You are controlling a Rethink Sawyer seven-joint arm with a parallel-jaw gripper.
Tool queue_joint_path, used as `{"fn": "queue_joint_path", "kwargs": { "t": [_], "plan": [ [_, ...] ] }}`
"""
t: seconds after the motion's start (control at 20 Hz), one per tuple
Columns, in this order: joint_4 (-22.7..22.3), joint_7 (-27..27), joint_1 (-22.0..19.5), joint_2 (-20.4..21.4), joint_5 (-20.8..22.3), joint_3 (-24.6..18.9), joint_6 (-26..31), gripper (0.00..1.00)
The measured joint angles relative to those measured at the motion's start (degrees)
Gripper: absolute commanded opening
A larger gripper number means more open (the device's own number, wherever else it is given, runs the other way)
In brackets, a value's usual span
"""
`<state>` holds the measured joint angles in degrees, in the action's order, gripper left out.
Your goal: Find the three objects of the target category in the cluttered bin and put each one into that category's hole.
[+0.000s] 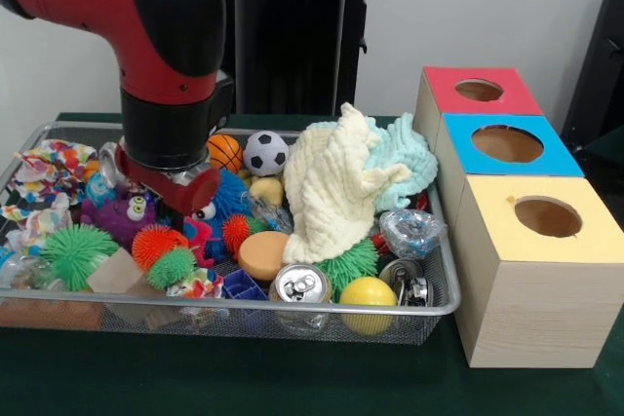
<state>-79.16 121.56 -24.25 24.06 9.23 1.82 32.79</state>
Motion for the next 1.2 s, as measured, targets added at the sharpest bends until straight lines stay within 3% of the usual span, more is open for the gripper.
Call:
{"fn": "queue_joint_path", "kwargs": {
  "t": [0.5,0.55,0.85,1.2],
  "plan": [
    [0.2,0.0,-3.1,1.1,1.0,0.0,0.0,0.00],
    [0.3,0.0,-3.5,1.1,1.3,0.0,0.0,1.00],
    [0.4,0.0,-5.6,1.5,2.6,0.0,0.0,1.00],
    [0.1,0.0,-4.0,3.1,2.6,0.3,0.0,1.00]
  ]
}}
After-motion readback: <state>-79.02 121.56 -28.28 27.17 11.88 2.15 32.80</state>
